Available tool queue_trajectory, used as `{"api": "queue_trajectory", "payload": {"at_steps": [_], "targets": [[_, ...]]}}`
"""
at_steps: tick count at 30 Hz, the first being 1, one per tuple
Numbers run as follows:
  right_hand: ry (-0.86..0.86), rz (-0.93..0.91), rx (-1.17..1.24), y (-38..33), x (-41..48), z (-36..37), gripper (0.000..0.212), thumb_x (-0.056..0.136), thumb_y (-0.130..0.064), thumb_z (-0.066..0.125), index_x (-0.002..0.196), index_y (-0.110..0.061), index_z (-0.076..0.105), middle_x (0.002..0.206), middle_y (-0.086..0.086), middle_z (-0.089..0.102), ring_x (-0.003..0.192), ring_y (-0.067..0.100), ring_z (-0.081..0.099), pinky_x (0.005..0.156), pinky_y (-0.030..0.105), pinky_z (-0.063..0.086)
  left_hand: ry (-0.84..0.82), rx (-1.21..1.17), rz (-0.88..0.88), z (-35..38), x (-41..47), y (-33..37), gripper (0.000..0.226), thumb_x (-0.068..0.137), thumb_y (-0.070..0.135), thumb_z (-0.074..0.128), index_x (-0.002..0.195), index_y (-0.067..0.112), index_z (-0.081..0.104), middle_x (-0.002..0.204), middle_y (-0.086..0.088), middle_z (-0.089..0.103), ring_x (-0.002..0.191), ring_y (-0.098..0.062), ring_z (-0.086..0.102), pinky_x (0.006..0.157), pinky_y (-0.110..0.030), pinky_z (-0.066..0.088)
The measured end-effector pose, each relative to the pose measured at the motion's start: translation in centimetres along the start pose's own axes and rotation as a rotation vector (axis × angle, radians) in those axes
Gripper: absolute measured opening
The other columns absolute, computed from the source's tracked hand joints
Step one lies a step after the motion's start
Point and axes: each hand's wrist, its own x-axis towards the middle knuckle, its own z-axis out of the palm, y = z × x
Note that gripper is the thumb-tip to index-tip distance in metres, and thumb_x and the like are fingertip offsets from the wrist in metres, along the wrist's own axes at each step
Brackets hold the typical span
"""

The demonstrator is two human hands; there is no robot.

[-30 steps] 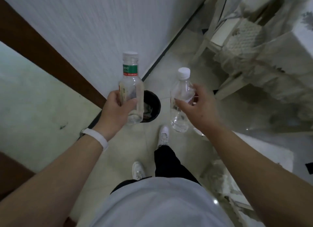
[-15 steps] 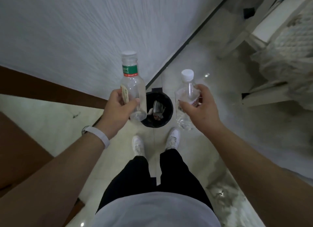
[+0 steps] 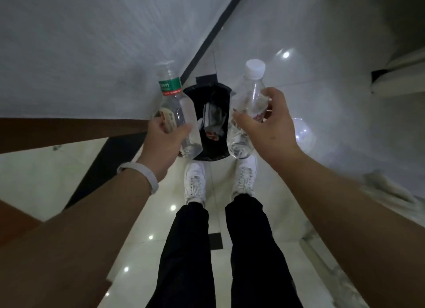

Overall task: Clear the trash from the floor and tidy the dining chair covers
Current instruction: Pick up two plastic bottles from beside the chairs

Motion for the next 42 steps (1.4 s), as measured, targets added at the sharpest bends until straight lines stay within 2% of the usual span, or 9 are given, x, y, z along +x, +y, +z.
{"api": "queue_trajectory", "payload": {"at_steps": [5,8,12,16,18,21,25,33,42], "targets": [[0.021,-0.019,-0.016,5.9,5.6,5.4,0.042,0.077,-0.032,0.079,0.096,-0.045,0.044,0.092,-0.021,0.06,0.083,-0.009,0.061,0.073,0.017,0.052,-0.041,0.057,0.038,3.7,8.3,-4.5,0.048,0.083,0.034,0.075,0.121,0.022,0.047,0.112,0.007,0.063,0.099,-0.009,0.063,0.078,-0.025,0.051],[-0.02,-0.039,-0.018,9.4,8.5,7.9,0.046,0.076,-0.035,0.08,0.104,-0.046,0.045,0.105,-0.015,0.064,0.093,-0.002,0.063,0.08,0.024,0.054,-0.03,0.077,0.055,6.3,12.4,-7.0,0.045,0.085,0.033,0.074,0.118,0.027,0.044,0.11,0.009,0.06,0.099,-0.011,0.062,0.078,-0.027,0.052],[-0.025,-0.019,-0.051,12.9,10.7,9.8,0.047,0.076,-0.035,0.08,0.098,-0.049,0.041,0.102,-0.021,0.06,0.095,-0.006,0.059,0.076,0.009,0.048,-0.008,0.103,0.095,8.7,14.8,-9.5,0.05,0.085,0.035,0.074,0.125,0.024,0.046,0.112,0.008,0.061,0.1,-0.011,0.062,0.082,-0.027,0.053],[-0.018,0.047,-0.12,14.7,11.7,10.5,0.045,0.083,-0.034,0.074,0.118,-0.035,0.047,0.105,-0.017,0.059,0.098,0.002,0.059,0.071,0.005,0.04,0.013,0.135,0.133,9.3,14.5,-10.1,0.068,0.09,0.033,0.069,0.145,0.019,0.033,0.128,0.011,0.047,0.112,-0.003,0.049,0.089,-0.018,0.039],[0.002,0.058,-0.157,14.2,11.6,10.1,0.052,0.087,-0.034,0.068,0.134,-0.024,0.047,0.11,-0.013,0.056,0.103,0.007,0.057,0.076,0.011,0.041,-0.018,0.172,0.176,9.0,13.6,-9.5,0.065,0.091,0.032,0.067,0.145,0.021,0.032,0.121,0.021,0.044,0.103,0.013,0.046,0.087,-0.009,0.034],[0.031,0.082,-0.204,12.0,10.6,8.6,0.056,0.091,-0.037,0.062,0.141,-0.02,0.043,0.121,-0.005,0.054,0.109,0.012,0.056,0.082,0.017,0.044,-0.07,0.248,0.266,7.5,11.8,-7.0,0.061,0.092,0.032,0.066,0.145,0.025,0.036,0.127,0.024,0.044,0.105,0.018,0.044,0.09,-0.001,0.032],[0.012,0.052,-0.365,7.5,8.2,5.0,0.049,0.093,-0.041,0.057,0.137,-0.021,0.048,0.13,0.0,0.051,0.114,0.017,0.054,0.086,0.026,0.04,-0.147,0.429,0.429,4.3,8.6,-1.6,0.062,0.092,0.035,0.065,0.147,0.025,0.038,0.144,0.008,0.042,0.132,-0.01,0.042,0.11,-0.032,0.037],[0.078,-0.099,-0.773,-5.9,-0.1,-4.3,0.052,0.094,-0.05,0.049,0.138,-0.021,0.048,0.138,-0.001,0.049,0.125,0.021,0.046,0.098,0.035,0.041,-0.183,0.754,0.807,-1.6,-1.3,11.5,0.06,0.092,0.043,0.06,0.143,0.017,0.047,0.148,-0.003,0.045,0.133,-0.017,0.041,0.109,-0.027,0.029],[0.252,-0.192,-0.885,-20.2,-11.2,-14.3,0.051,0.096,-0.054,0.041,0.139,-0.025,0.046,0.141,-0.003,0.046,0.129,0.021,0.041,0.1,0.033,0.035,-0.133,0.933,1.168,-5.2,-14.8,24.5,0.063,0.087,0.053,0.042,0.137,0.017,0.054,0.141,-0.008,0.053,0.13,-0.026,0.048,0.105,-0.039,0.038]]}}
